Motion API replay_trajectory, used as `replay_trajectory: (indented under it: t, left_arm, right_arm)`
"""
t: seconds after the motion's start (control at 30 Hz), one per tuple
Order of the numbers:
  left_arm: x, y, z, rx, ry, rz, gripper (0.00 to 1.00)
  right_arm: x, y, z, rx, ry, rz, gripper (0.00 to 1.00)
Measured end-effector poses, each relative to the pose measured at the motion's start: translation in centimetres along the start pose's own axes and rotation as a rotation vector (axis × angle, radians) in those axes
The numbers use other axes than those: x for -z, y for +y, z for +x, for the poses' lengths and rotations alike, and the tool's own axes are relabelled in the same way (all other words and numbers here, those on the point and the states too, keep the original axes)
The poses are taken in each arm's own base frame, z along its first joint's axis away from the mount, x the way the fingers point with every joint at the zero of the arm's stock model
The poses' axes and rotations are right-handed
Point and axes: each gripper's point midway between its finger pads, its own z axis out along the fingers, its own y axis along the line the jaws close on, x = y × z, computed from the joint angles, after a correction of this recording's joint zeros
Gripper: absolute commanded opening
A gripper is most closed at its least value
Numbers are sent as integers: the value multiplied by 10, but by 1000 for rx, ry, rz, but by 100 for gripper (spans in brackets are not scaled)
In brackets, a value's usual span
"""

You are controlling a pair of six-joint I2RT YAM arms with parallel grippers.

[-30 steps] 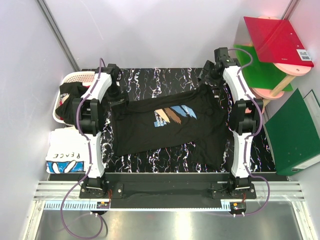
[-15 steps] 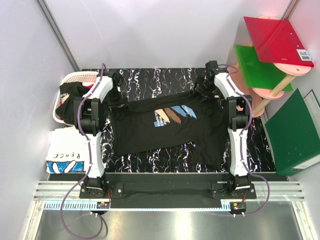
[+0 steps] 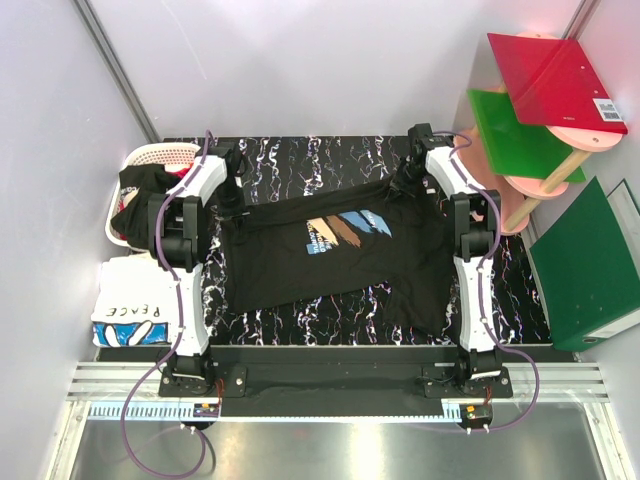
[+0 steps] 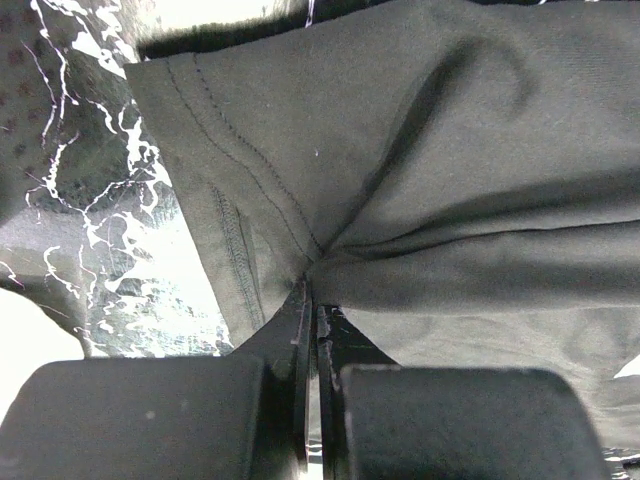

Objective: Fold and stack the t-shirts
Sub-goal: Fold the flattened tshirt in 1/3 of the way

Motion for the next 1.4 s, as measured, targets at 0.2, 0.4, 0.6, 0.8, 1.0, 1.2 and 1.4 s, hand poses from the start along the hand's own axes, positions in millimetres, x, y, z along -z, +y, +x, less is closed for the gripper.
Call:
replay_trajectory:
  t: [0.2, 0.4, 0.6, 0.8, 1.0, 1.2, 1.4]
  left_arm:
    - [-1, 0, 1, 0, 3, -1, 0]
    - [-2, 0, 1, -2, 3, -1, 0]
    - [-6, 1, 7, -10, 19, -12, 0]
    - [-5, 2, 8, -19, 17, -30, 0]
    - [-5, 7, 11, -22, 27, -60, 0]
    - [-4, 9, 15, -34, 32, -91, 0]
    - [-7, 16, 29, -54, 55, -141, 2]
  right_arm:
    - [36, -7, 28, 11, 35, 31, 0]
    - [95, -3, 49, 25, 8, 16, 0]
    - [89, -33, 93, -10, 132, 86, 0]
    - [67, -71, 149, -70, 354, 188, 0]
    - [67, -81, 168, -68, 439, 212, 25]
    - [69, -85, 170, -41, 448, 229, 100]
    - [79, -78, 148, 5, 370, 231, 100]
